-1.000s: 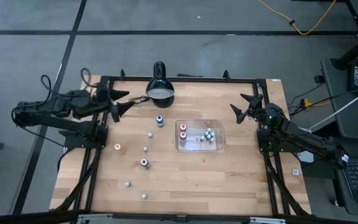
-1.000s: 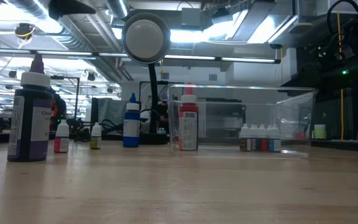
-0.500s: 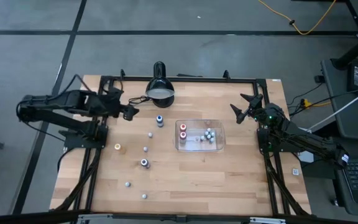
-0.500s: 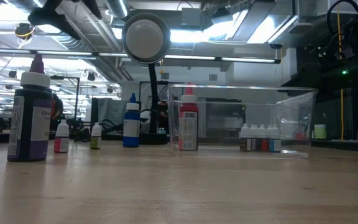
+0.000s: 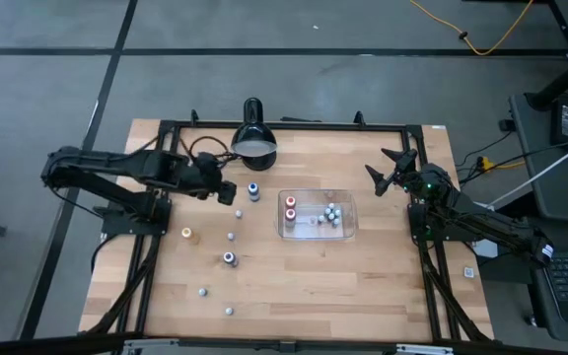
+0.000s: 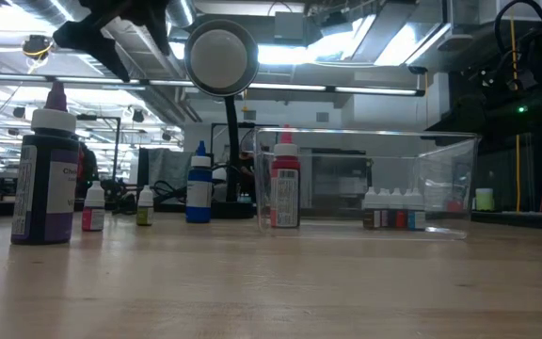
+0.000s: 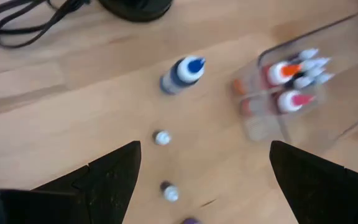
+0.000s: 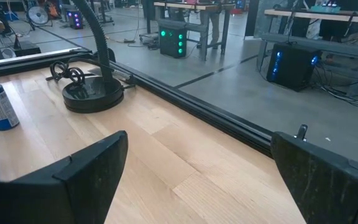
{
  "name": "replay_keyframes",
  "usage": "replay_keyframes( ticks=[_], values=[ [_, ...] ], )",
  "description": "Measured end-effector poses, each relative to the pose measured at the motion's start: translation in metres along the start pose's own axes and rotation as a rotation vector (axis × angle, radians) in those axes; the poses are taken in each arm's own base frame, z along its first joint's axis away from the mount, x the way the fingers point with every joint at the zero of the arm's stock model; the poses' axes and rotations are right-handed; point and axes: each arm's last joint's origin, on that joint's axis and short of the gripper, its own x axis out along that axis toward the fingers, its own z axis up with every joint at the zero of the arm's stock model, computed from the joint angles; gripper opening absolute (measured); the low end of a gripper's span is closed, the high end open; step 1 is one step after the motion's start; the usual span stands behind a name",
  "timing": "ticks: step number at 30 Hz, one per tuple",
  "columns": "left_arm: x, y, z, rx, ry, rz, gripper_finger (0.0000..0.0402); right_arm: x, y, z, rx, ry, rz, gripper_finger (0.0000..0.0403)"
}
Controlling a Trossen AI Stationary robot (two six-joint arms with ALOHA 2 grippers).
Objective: Pick & Place food coloring
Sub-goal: Put the small green food coloring bottle into the transparent bin
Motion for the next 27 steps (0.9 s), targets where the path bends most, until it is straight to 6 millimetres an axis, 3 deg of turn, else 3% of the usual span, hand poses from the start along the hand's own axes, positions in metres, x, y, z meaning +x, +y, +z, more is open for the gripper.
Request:
replay_keyframes(
  ticks=[17, 27],
  values=[
    [0.051, -0.033, -0.038, 0.329, 0.064, 0.219, 0.0347, 0.0, 0.0, 0.0, 0.002, 0.0, 0.0, 0.0394],
    [0.082, -0.038, -0.046, 0.344, 0.031, 0.345, 0.0347, 0.0, 0.0, 0.0, 0.002, 0.0, 0.0, 0.0394]
  ],
)
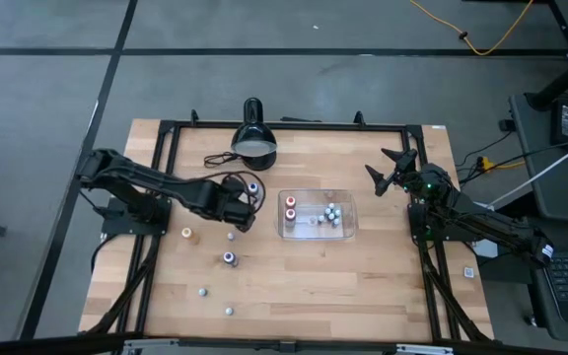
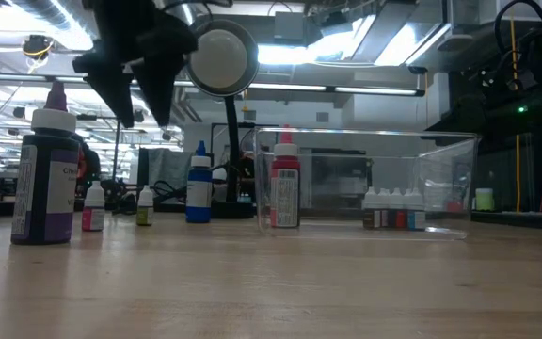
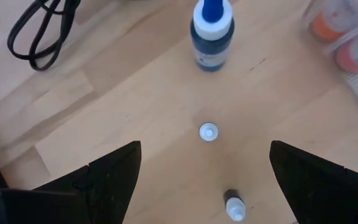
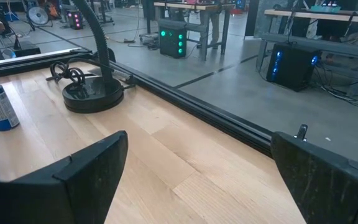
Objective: Pick & Place food coloring
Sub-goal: Put the small green food coloring bottle into the transparent bin
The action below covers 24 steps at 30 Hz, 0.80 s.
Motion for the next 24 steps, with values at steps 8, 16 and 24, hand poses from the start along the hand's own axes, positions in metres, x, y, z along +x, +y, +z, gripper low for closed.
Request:
replay_keyframes(
  ticks=[8, 16, 24],
  values=[
    [0.019, -0.012, -0.004, 0.031, 0.02, 0.062, 0.0347, 0.0, 0.0, 0.0, -0.002, 0.0, 0.0, 0.0394],
    [0.041, -0.017, -0.018, 0.031, 0.06, 0.044, 0.0347, 0.0, 0.0, 0.0, -0.003, 0.0, 0.0, 0.0394],
    [0.058, -0.012, -0.022, 0.064, 0.091, 0.022, 0.0347, 0.0, 0.0, 0.0, -0.003, 0.0, 0.0, 0.0394]
  ],
)
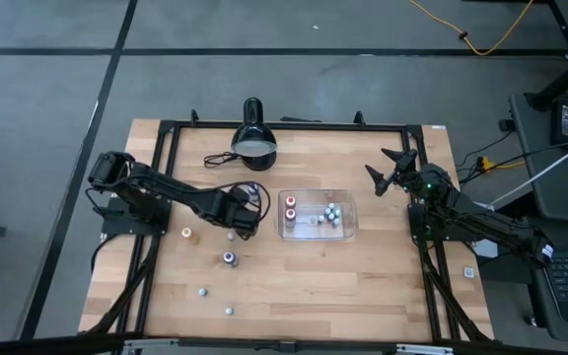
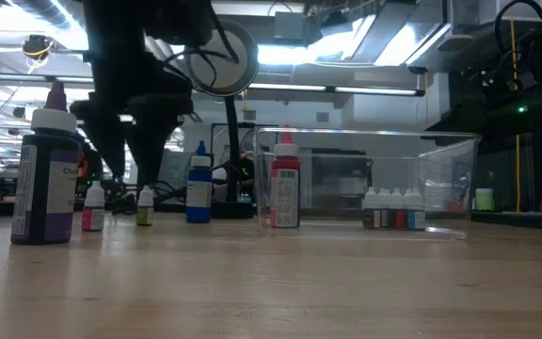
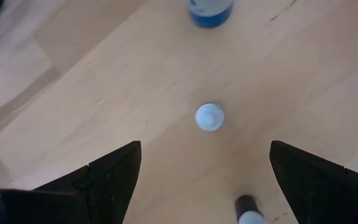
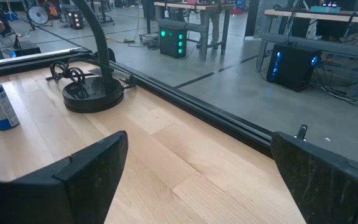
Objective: Pick & Place food coloring
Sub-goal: Put the small green food coloring bottle into the transparent bin
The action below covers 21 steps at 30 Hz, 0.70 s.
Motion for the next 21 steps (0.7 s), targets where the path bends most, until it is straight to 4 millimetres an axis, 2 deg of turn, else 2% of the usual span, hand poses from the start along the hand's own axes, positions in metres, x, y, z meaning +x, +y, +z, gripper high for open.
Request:
replay_keyframes(
  ticks=[6, 13, 21],
  values=[
    [0.003, -0.001, 0.004, 0.015, -0.028, -0.017, 0.0347, 0.0, 0.0, 0.0, 0.0, 0.0, 0.0, 0.0394],
    [0.017, 0.0, 0.005, 0.029, -0.022, -0.061, 0.0347, 0.0, 0.0, 0.0, 0.0, 0.0, 0.0, 0.0394],
    [0.017, 0.0, 0.005, 0.094, -0.023, -0.058, 0.0346, 0.0, 0.0, 0.0, 0.0, 0.0, 0.0, 0.0394]
  ],
)
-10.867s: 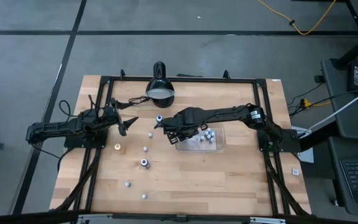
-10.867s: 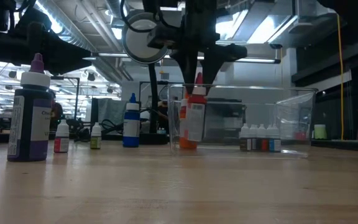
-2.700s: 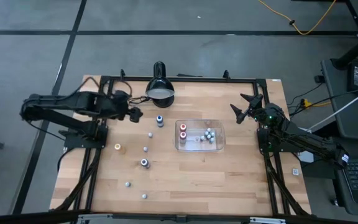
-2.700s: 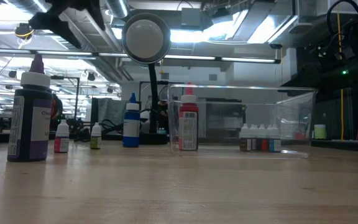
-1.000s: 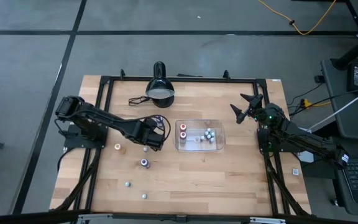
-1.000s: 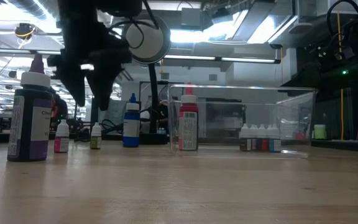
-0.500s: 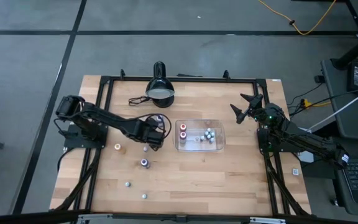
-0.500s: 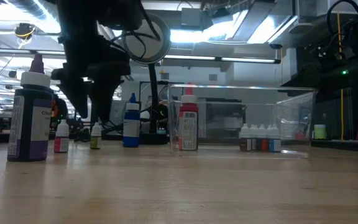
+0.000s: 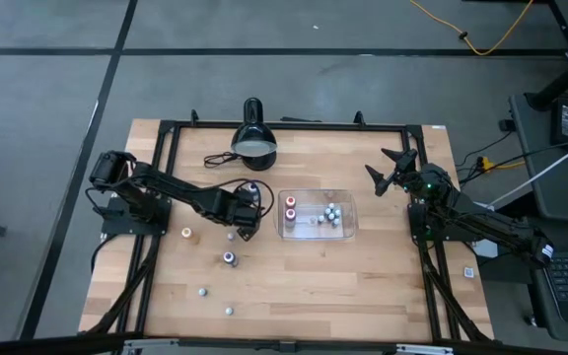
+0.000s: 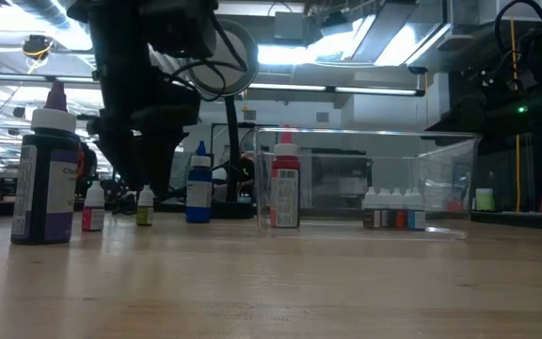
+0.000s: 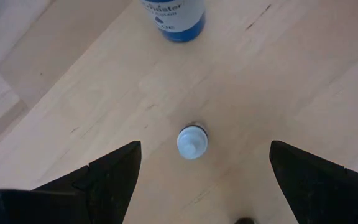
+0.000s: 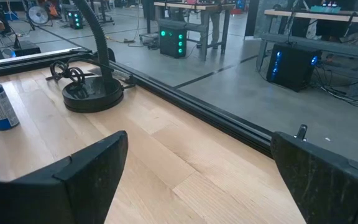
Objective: Pick & Place food coloring
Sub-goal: Put the small green food coloring bottle into the transparent bin
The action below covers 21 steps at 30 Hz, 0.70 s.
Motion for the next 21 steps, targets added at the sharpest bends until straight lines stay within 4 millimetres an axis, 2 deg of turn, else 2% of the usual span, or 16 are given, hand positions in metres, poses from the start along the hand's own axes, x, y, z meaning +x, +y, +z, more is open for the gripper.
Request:
replay_keyframes(
  ticks=[21],
  values=[
    [0.0048, 0.0028, -0.001, 0.024, 0.001, 0.002, 0.0227, 0.0, 0.0, 0.0, 0.002, 0.0, 0.0, 0.0394]
  ],
)
